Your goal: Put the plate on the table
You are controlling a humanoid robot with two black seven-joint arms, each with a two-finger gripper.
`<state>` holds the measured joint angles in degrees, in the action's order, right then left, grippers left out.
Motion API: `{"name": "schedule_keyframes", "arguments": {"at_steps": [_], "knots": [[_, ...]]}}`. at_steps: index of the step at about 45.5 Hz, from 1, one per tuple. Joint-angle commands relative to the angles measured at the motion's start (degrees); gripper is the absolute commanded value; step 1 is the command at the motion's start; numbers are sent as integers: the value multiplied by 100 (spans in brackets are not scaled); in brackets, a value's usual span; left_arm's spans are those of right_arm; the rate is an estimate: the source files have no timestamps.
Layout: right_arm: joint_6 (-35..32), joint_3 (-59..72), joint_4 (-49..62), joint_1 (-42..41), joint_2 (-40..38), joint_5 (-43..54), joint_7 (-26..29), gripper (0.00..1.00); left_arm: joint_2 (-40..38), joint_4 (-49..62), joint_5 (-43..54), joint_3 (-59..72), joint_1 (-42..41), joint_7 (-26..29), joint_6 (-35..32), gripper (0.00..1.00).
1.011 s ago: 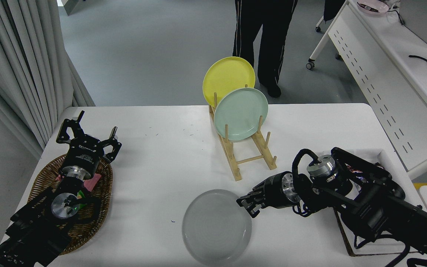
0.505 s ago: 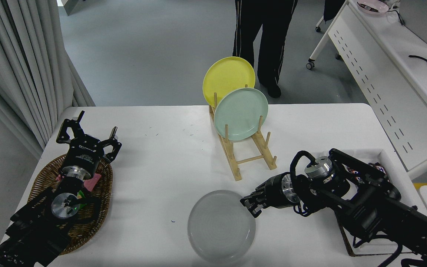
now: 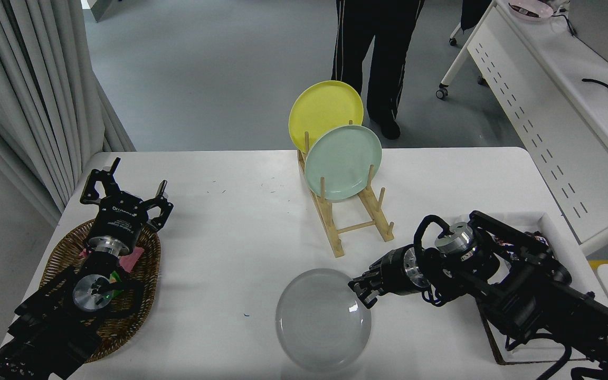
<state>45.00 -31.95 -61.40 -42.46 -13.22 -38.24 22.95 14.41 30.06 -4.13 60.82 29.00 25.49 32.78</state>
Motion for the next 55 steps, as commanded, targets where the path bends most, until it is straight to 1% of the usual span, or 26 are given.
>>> {"name": "schedule_keyframes", "arguments": {"at_steps": [1, 12, 13, 14, 15, 24, 25, 26, 27, 28, 29, 30, 39, 43, 47, 51, 55], "knots": [[0, -40, 14, -17, 3, 27, -1, 0, 0, 0, 0, 0, 0, 0, 0, 100], [0, -84, 14, -26, 3, 27, -1, 0, 0, 0, 0, 0, 0, 0, 0, 100], [0, -84, 14, -26, 3, 27, -1, 6, 0, 0, 0, 0, 0, 0, 0, 100], [0, -84, 14, -26, 3, 36, -1, 14, 0, 0, 0, 0, 0, 0, 0, 100], [0, -84, 23, -26, 3, 36, -1, 19, 0, 0, 0, 0, 0, 0, 0, 100], [0, -84, 40, -43, 3, 36, -1, 20, 0, 0, 0, 0, 0, 0, 0, 100], [0, -84, 40, -43, 12, 36, -1, 21, 0, 0, 0, 0, 0, 0, 0, 100], [0, -75, 40, -43, 12, 36, -1, 27, 0, 0, 0, 0, 0, 0, 0, 100], [0, -75, 40, -43, 12, 36, -1, 39, 0, 0, 0, 0, 0, 0, 0, 100], [0, -58, 32, -43, 12, 44, -1, 61, 0, 0, 0, 0, 0, 0, 0, 100], [0, -57, 31, -43, 12, 45, -10, 93, 0, 0, 0, 0, 0, 0, 0, 100], [0, -66, 31, -35, 12, 53, -10, 100, 0, 0, 0, 0, 0, 0, 0, 100], [0, -75, -56, -70, 47, 53, -10, 100, 0, 0, 0, 0, 0, 0, 0, 100], [-61, -127, -22, -157, 354, 149, -89, 100, 0, 0, 0, 0, 0, 0, 0, 100], [-552, -461, -12, -307, 609, 273, -80, 100, 0, 0, 0, 0, 0, 0, 0, 100], [-1080, -567, -83, -307, 645, 299, -80, 100, 0, 0, 0, 0, 0, 0, 0, 100], [-1879, -576, -179, -254, 627, 299, -80, 100, 0, 0, 0, 0, 0, 0, 0, 100]]}}
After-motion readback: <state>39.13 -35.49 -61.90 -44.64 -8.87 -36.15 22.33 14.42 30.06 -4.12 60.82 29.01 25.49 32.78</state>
